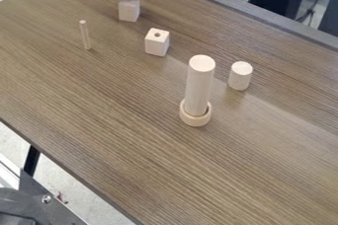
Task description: Separating the blocks from each other
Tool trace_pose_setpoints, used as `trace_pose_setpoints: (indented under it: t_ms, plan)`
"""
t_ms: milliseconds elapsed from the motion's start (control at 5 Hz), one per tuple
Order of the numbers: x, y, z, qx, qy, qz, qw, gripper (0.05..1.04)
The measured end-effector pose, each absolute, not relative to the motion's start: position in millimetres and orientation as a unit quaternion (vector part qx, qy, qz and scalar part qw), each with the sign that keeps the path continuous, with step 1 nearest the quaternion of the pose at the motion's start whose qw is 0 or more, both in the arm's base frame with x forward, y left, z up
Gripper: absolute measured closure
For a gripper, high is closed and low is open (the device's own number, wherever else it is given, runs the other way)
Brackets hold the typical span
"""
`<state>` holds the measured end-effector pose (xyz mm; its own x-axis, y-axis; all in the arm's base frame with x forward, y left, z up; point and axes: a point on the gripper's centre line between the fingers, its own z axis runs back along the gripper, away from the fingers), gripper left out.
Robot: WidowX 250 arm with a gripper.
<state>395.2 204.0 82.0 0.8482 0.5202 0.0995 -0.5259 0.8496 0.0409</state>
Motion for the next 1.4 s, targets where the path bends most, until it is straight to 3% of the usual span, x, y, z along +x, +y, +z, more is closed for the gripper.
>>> trace_pose_setpoints:
  t_ms: [400,600,800,1000,1400]
  plan:
    - [391.4,201.8,74.4,0.034,-0.038,0.271,0.961,0.532]
    - [390.8,202.8,73.3,0.037,-0.039,0.274,0.96,0.461]
    - [387.3,200.9,72.4,0.036,-0.024,0.274,0.961,0.19]
    - [387.9,201.2,73.3,0.039,-0.025,0.272,0.961,0.079]
    - [387.9,194.7,86.2,0.019,-0.041,0.273,0.961,0.085]
